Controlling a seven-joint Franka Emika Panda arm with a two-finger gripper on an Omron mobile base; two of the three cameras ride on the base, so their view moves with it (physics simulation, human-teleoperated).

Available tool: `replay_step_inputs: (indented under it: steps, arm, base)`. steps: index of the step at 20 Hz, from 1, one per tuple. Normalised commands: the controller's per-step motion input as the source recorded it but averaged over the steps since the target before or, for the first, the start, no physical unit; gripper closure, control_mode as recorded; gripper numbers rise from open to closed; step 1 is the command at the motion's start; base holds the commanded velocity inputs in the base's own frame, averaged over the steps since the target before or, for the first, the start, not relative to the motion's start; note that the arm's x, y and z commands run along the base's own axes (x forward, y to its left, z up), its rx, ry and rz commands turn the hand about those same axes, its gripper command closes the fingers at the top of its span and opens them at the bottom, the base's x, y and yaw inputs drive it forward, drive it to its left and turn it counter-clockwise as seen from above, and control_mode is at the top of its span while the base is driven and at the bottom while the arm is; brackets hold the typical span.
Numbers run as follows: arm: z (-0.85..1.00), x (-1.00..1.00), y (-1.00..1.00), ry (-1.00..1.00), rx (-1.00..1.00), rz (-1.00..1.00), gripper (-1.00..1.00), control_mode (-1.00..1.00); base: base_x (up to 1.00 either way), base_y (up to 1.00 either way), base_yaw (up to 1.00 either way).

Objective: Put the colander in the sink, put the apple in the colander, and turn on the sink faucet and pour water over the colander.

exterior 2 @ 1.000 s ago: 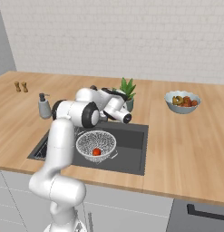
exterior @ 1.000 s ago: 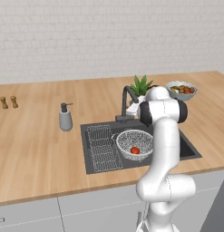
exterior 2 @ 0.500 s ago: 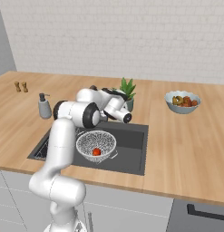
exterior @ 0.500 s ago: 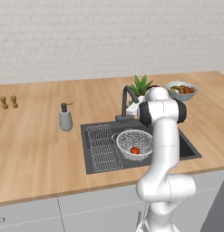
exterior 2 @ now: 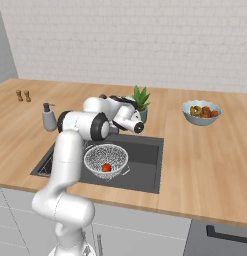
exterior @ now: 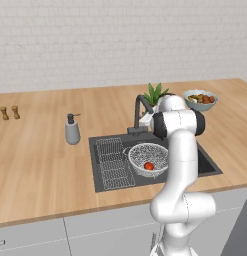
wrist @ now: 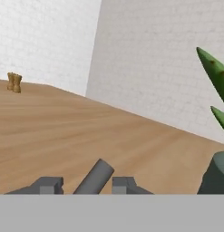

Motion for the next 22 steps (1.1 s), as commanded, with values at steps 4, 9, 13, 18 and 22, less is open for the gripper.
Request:
replay_step_inputs:
  steps: [4,9,13,18,22]
  arm:
    - [-0.16,0.11,-0.69,0.09,0.00,-0.02,1.00,-1.00]
    - [-0.20,0.07,-0.75,0.09,0.00,-0.01,1.00,-1.00]
    - [-0.21,0.02,-0.82,0.04,0.00,0.00,1.00,-1.00]
    - [-0.22,0.01,-0.87,0.02,0.01,0.00,1.00,-1.00]
    - [-0.22,0.00,-0.89,0.01,0.01,0.00,1.00,-1.00]
  base:
    - [0.00,0.00,0.00]
    - [0.00,0.00,0.00]
    - [0.00,0.00,0.00]
    - [0.00,0.00,0.00]
    - [0.00,0.00,0.00]
